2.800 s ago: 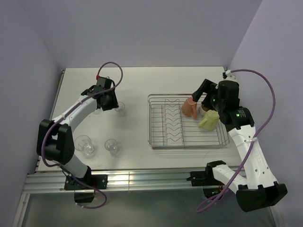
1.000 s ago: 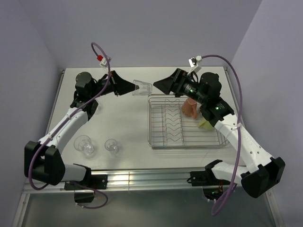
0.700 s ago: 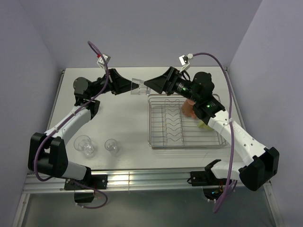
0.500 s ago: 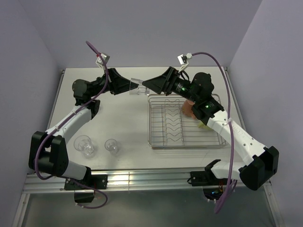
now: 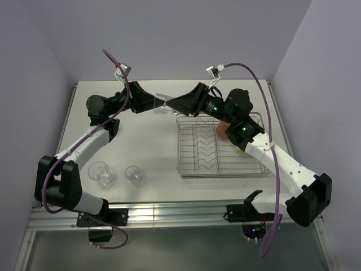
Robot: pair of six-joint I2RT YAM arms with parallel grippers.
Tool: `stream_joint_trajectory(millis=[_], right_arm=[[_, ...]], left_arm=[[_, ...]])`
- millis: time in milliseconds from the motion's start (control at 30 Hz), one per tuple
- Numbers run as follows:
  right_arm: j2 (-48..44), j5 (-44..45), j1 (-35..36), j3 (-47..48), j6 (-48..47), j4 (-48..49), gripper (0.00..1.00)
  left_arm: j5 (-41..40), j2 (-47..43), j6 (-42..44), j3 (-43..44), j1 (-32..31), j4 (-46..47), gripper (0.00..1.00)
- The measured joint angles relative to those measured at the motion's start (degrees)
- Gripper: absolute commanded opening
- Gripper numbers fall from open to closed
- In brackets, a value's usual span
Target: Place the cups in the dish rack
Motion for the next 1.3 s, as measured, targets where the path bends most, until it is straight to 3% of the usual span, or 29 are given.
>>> stream_joint_trajectory(millis=[133,500,600,633,700,900,1300], right_arm=[[0.00,0.70,0.13,-0.02,-0.59,-0.50,0.66],[0.00,1.46,0.35,-0.04,-2.45,-1.81,0.64],[0.02,1.57,0.39,-0.04,-3.13,-2.03,0.50],[0.02,1.55,0.44,-0.04,-3.19,-2.01,0.37],[0.02,1.60,0.48,-0.04,-3.28,-1.99,0.23],[0.02,2.47,0.52,-0.04,-3.28,-2.69,0.10],[-0.37,8.57,0.59,-0.04,-5.33,-10.16,0.06]], left_arm=[[0.02,0.00,0.02,0.00,0.00,0.09,0.00],[0.15,0.85,-0.98,-0.37,0.00,0.94,0.00],[0.31,1.16,-1.22,-0.42,0.00,1.22,0.00],[0.42,1.20,-1.49,-0.44,0.00,1.25,0.00],[0.46,1.25,-1.60,-0.42,0.00,1.36,0.04],[0.39,1.40,-1.05,-0.44,0.00,-0.11,0.15],[-3.52,0.02,6.99,-1.09,2.16,-16.87,0.36]])
